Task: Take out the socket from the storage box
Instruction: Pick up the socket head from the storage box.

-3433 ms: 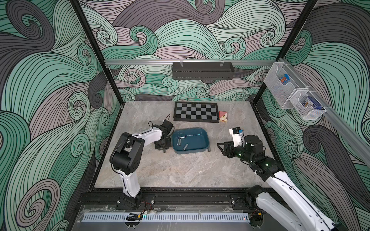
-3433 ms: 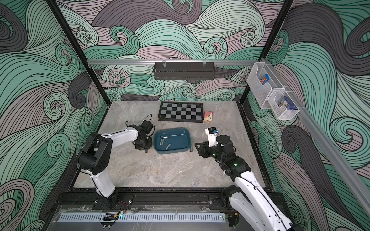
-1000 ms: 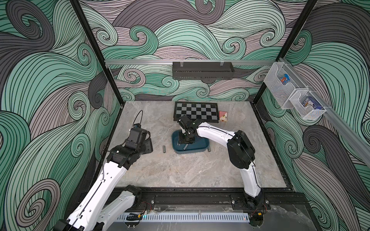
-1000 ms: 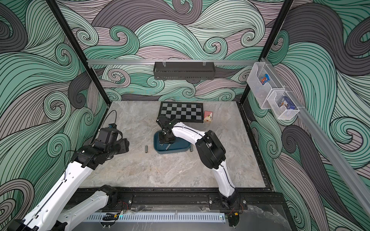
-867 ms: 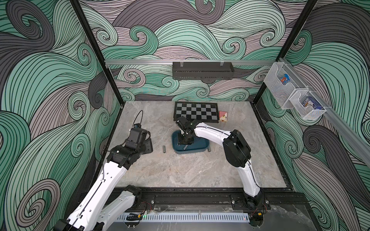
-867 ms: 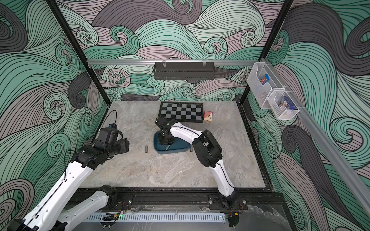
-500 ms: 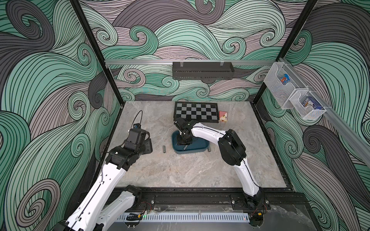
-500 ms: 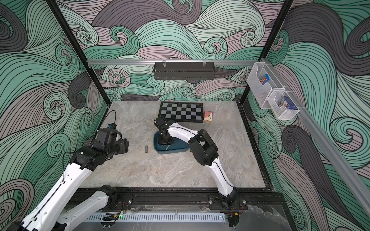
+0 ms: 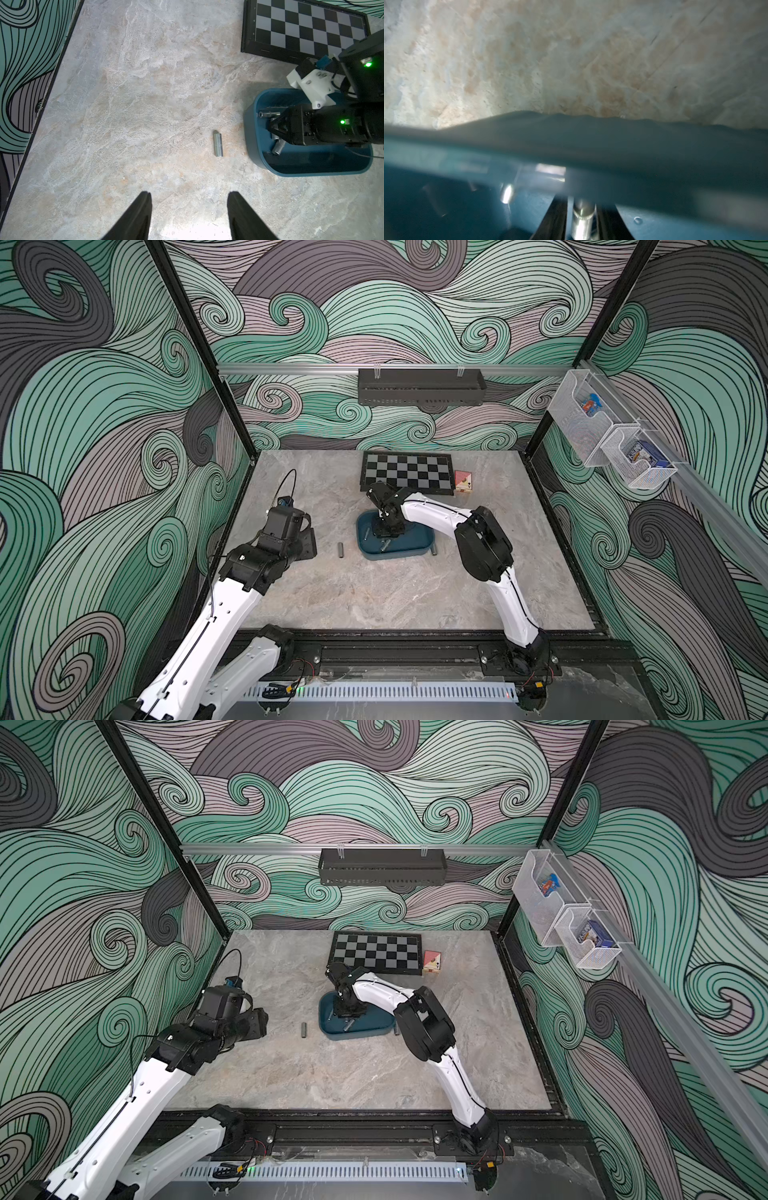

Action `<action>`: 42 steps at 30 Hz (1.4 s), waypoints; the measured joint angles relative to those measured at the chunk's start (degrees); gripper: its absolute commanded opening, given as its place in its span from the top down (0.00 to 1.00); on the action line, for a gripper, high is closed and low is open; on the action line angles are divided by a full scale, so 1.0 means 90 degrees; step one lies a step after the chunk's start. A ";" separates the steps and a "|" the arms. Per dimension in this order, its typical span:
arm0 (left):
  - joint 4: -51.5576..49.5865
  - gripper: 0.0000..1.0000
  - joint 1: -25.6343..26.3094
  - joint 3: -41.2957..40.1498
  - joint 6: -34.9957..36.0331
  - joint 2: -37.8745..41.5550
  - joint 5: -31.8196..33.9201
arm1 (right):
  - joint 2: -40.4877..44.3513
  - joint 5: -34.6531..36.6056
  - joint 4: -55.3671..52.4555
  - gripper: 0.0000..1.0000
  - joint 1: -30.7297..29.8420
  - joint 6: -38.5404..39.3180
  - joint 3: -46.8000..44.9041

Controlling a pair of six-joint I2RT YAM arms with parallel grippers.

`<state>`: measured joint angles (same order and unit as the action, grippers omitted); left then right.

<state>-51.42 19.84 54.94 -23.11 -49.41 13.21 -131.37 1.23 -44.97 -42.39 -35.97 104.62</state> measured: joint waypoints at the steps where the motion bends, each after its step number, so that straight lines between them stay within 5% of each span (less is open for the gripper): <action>1: -0.0002 0.38 0.0000 0.0000 0.0002 -0.0002 -0.0005 | 0.0000 0.0029 0.0000 0.72 -0.0002 0.0010 0.0000; 21: 0.0002 0.38 0.0000 0.0000 0.0024 -0.0085 -0.0066 | 0.0024 0.0287 -0.0007 0.89 -0.0019 0.0328 -0.0002; 42: 0.0024 0.38 0.0000 -0.0002 0.0083 -0.0121 -0.0330 | 0.0903 0.0248 -0.0192 0.90 0.0185 0.0556 -0.0177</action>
<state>-51.20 19.84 54.92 -22.37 -50.50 10.24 -123.24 3.46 -46.70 -40.73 -30.96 103.02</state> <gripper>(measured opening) 0.618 0.172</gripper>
